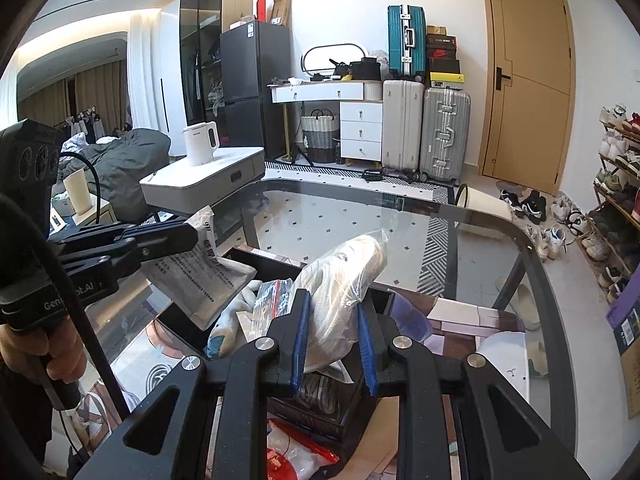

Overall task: Organize soft objects
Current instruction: 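Carry the sachet with the left tool while the right tool carries the rope bag into the box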

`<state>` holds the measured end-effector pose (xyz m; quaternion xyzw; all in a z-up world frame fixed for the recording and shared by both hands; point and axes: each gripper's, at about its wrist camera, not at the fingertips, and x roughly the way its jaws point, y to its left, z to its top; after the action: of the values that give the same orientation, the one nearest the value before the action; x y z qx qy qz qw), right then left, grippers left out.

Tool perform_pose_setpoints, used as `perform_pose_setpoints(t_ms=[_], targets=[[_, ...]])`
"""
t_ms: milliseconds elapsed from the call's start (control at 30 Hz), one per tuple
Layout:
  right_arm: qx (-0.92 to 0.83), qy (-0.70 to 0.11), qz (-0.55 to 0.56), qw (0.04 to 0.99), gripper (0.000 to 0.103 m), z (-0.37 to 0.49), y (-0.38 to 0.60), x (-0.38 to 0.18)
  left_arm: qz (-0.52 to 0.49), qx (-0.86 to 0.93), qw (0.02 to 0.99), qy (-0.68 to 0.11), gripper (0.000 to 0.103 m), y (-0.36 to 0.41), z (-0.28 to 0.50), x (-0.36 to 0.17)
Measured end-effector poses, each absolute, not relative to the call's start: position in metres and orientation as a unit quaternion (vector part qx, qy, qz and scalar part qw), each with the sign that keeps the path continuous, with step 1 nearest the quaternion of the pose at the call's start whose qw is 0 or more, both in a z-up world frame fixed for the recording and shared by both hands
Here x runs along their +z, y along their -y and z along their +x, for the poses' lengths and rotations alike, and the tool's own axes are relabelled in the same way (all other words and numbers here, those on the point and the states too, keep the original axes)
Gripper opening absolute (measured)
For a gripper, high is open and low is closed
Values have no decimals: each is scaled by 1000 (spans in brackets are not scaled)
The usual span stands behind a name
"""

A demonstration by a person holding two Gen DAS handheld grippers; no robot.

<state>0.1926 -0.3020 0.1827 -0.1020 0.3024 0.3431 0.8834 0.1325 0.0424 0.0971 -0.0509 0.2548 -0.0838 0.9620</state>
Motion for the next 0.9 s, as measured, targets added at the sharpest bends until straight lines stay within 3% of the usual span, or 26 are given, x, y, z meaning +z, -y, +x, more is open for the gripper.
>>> perform_pose_setpoints(t_ms=[900], targets=[[361,-366,-153,844,23,222,260,126,-48,-81,950,-298,7,-38,168,55]])
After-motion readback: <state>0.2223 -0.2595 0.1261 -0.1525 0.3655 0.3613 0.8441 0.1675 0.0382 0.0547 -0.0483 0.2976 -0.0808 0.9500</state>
